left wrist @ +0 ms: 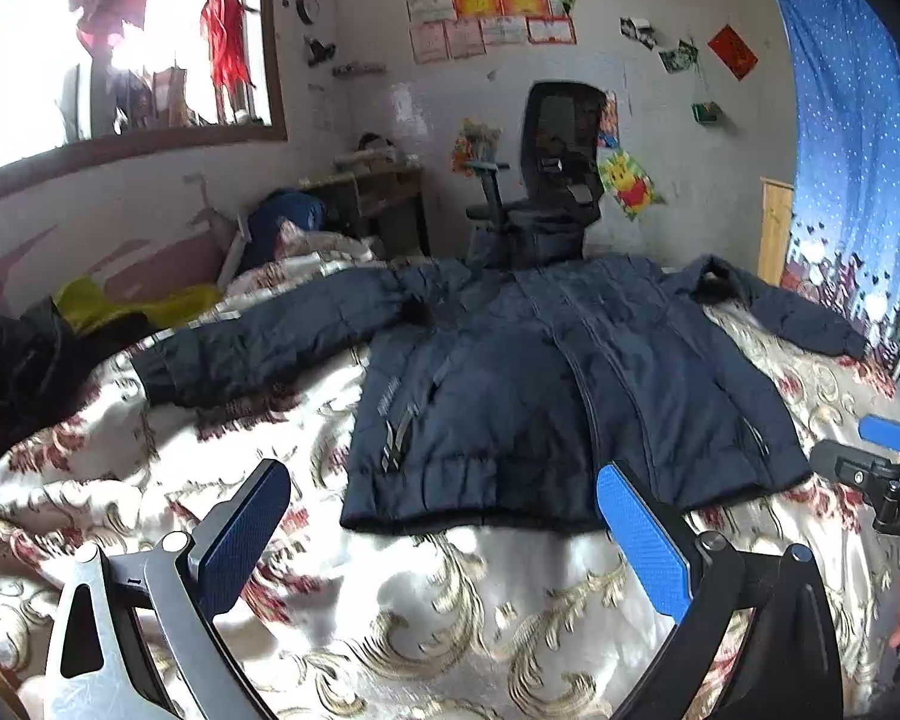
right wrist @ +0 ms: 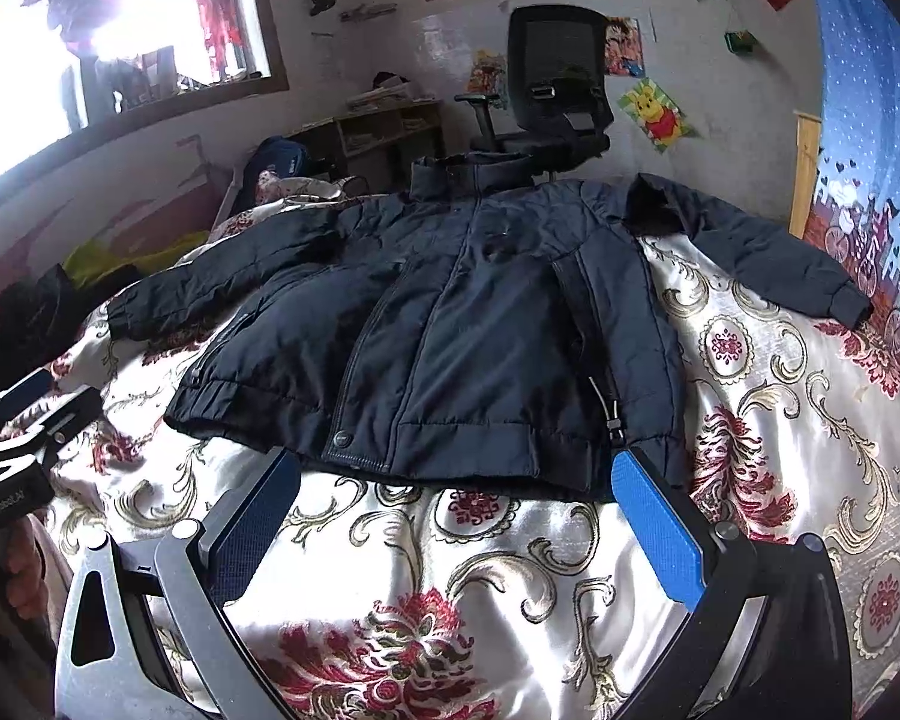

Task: Fold large clothes
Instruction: 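Grasp the jacket sleeve with the right gripper and lift it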

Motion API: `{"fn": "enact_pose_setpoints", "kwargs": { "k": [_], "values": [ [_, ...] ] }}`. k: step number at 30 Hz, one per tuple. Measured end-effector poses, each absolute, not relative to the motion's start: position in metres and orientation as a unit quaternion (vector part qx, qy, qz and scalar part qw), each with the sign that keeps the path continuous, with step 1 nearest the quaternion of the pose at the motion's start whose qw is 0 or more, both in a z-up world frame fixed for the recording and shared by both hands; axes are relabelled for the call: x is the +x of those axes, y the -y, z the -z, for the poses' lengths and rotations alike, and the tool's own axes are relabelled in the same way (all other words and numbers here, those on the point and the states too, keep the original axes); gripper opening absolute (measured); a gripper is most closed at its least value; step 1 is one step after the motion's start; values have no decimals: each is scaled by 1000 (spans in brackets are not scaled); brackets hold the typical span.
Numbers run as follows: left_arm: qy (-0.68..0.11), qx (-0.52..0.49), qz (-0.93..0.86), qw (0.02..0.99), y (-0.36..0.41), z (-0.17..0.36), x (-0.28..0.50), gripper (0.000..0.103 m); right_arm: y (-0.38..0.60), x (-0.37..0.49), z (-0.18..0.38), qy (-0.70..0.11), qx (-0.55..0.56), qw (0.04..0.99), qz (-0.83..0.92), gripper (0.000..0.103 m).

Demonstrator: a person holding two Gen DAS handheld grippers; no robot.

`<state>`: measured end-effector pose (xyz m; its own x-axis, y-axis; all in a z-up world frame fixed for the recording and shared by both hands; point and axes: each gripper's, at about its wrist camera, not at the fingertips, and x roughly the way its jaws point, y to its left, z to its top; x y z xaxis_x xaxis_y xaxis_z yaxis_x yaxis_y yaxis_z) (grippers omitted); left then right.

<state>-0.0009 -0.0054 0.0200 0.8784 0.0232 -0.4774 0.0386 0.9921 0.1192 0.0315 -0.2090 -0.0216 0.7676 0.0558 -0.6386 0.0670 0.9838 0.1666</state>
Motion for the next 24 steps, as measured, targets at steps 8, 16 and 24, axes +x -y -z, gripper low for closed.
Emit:
{"fn": "enact_pose_setpoints", "kwargs": {
  "k": [8, 16, 24],
  "values": [
    [-224, 54, 21, 973, 6, -76, 46, 103, 268, 79, -27, -375, 147, 913, 57, 102],
    [-250, 31, 50, 966, 31, -100, 139, 103, 387, 122, -26, -371, 313, 861, 151, 102],
    [-291, -9, 78, 954, 88, -68, 255, 103, 476, 153, 88, -305, 520, 776, 185, 102]
  ]
}}
